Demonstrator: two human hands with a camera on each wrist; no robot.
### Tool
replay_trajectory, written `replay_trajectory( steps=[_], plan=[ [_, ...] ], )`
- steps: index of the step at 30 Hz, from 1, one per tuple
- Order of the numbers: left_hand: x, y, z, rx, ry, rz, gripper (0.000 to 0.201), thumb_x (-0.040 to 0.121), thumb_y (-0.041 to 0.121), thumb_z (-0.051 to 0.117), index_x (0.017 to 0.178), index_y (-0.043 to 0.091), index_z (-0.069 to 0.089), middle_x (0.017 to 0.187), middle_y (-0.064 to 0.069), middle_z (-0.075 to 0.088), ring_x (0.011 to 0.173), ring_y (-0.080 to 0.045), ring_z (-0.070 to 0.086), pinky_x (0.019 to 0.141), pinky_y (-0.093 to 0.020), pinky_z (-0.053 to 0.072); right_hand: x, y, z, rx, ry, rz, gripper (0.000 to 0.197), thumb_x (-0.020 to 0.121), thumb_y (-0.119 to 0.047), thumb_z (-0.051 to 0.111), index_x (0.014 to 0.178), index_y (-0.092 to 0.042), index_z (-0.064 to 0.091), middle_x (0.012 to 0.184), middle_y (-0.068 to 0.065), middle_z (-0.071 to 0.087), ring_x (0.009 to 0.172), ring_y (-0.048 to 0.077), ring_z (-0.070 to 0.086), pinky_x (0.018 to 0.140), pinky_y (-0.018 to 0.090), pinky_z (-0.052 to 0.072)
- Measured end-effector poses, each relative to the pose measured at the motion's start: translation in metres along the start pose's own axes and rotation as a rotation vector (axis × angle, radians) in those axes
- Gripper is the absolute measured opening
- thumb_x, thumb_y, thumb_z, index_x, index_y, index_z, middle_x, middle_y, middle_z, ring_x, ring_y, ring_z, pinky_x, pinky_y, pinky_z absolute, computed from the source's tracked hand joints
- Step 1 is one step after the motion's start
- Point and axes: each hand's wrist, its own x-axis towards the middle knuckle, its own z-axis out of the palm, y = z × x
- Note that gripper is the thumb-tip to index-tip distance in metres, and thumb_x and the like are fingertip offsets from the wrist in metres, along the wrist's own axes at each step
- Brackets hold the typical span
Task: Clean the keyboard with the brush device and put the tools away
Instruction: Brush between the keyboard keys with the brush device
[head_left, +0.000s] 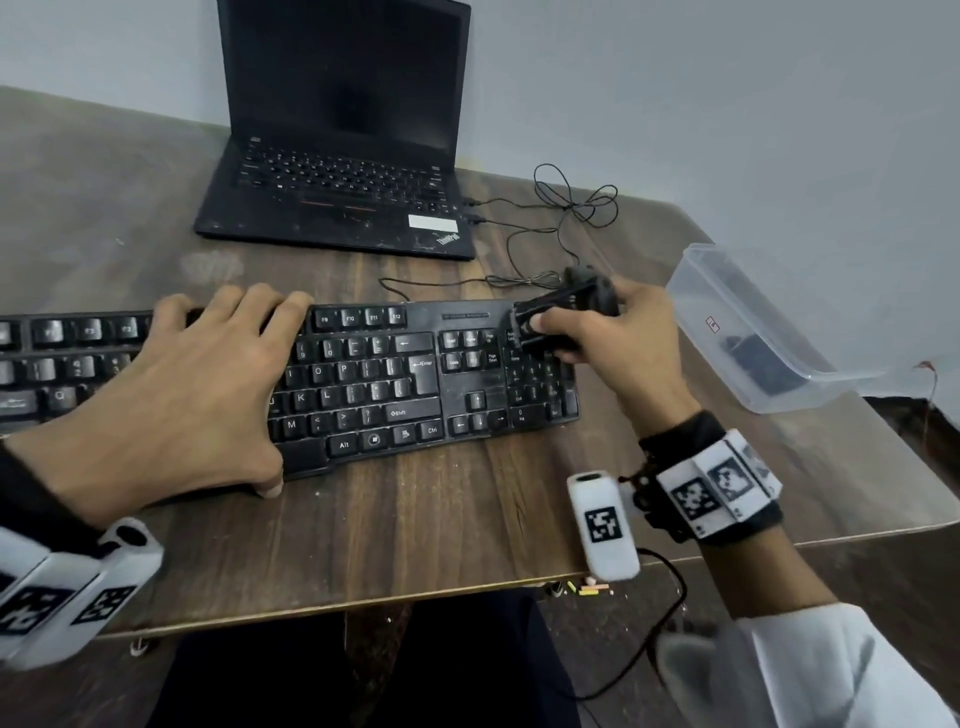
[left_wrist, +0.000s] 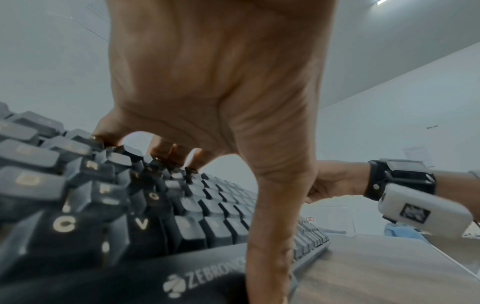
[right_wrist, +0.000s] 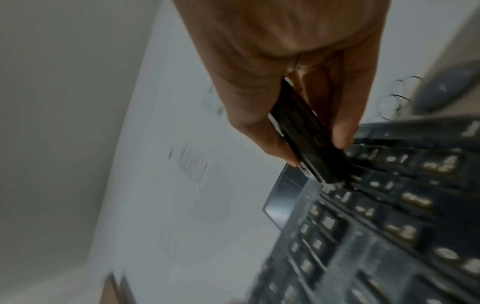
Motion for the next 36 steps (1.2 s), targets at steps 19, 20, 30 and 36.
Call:
replay_trajectory(
  steps=[19, 20, 30, 36],
  plan=[
    [0.0, 0.0, -0.001, -0.016, -0.005, 0.013, 0.16, 0.008, 0.073, 0.072, 0.148, 0.008, 0.033, 0.125, -0.005, 0.049, 0.115, -0.029, 0.05, 0.096, -0.057, 0.042, -0.002, 0.002, -0.001, 0.601, -0.131, 0.252, 0.018, 0.089, -0.003, 0.071, 0.106, 0.002, 0.071, 0.102, 0.017, 0.08, 0.096, 0.029, 0.079, 0.083, 0.035, 0.066],
    [0.0, 0.0, -0.001, -0.016, -0.002, 0.012, 0.16, 0.008, 0.073, 0.072, 0.148, 0.008, 0.033, 0.125, -0.005, 0.049, 0.115, -0.029, 0.05, 0.095, -0.057, 0.042, -0.001, 0.002, -0.001, 0.621, -0.132, 0.259, 0.024, 0.09, -0.002, 0.07, 0.112, 0.007, 0.07, 0.108, 0.021, 0.079, 0.099, 0.032, 0.079, 0.082, 0.035, 0.066],
    [-0.001, -0.001, -0.001, -0.018, -0.002, 0.011, 0.161, 0.007, 0.074, 0.073, 0.148, 0.007, 0.033, 0.125, -0.005, 0.049, 0.114, -0.029, 0.05, 0.095, -0.058, 0.042, -0.003, 0.003, 0.008, 0.566, -0.032, 0.152, 0.012, 0.087, 0.001, 0.077, 0.098, 0.006, 0.073, 0.098, 0.022, 0.079, 0.091, 0.028, 0.08, 0.071, 0.029, 0.066],
    [0.0, -0.001, 0.0, -0.021, -0.013, 0.01, 0.162, 0.008, 0.073, 0.076, 0.149, 0.006, 0.033, 0.126, -0.006, 0.05, 0.115, -0.029, 0.05, 0.096, -0.057, 0.041, -0.002, 0.002, 0.016, 0.547, -0.02, 0.113, 0.032, 0.08, 0.008, 0.081, 0.107, 0.017, 0.068, 0.099, 0.022, 0.08, 0.089, 0.027, 0.081, 0.071, 0.031, 0.065]
  ],
)
